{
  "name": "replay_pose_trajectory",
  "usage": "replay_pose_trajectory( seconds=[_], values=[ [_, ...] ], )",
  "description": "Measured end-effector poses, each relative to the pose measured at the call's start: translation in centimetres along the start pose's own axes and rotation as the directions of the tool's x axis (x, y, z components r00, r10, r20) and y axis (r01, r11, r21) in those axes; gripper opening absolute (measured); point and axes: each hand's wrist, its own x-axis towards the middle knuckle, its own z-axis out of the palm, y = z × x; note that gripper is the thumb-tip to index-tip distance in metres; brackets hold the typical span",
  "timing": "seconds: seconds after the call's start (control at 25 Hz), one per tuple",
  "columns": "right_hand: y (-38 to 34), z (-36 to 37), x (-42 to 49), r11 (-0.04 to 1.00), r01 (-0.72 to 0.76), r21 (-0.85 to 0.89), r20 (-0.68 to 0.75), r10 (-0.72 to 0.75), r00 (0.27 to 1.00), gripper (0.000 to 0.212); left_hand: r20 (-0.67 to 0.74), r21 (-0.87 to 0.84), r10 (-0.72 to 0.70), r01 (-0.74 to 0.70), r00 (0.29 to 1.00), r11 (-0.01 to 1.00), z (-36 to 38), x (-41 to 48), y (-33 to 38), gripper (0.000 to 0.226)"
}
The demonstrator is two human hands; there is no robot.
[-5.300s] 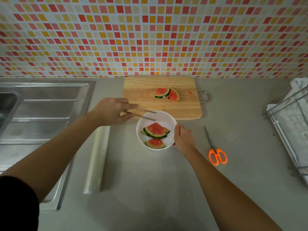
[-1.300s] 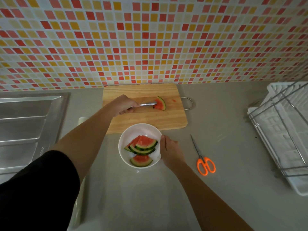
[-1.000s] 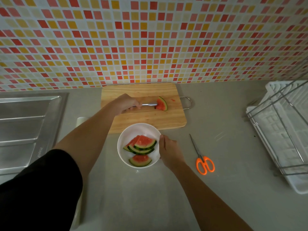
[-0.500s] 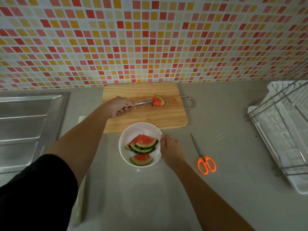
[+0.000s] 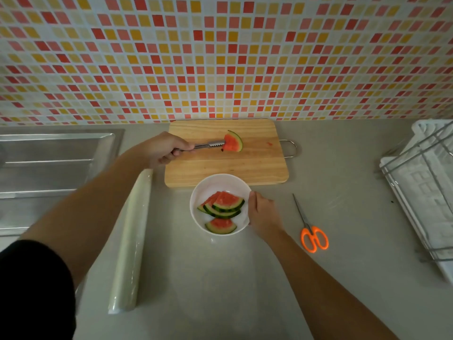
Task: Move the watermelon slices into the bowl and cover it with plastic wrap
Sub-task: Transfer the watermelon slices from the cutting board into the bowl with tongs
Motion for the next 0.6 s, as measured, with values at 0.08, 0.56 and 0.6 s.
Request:
replay_pose_trajectory(
  seconds=[0.08,0.56,0.6],
  values=[
    [-0.1,0.0,0.0,1.0,-0.024,0.0,-0.002,0.024,1.0,0.042,0.008,0.063,0.052,-0.053,0.999,0.997,-0.9,-2.5,-0.8,0.011],
    [-1.0,-0.1,-0.7,0.995,-0.046,0.083,0.003,0.046,0.999,0.041,0.083,0.885,0.288,-0.204,0.954,0.419,3.2,-10.0,-2.7,0.028],
    [-1.0,-0.1,-0.8,0.995,-0.047,0.084,0.006,0.046,0.999,0.04,0.067,0.898,0.301,-0.189,0.951,0.398,2.6,-10.5,-2.5,0.03]
  ],
)
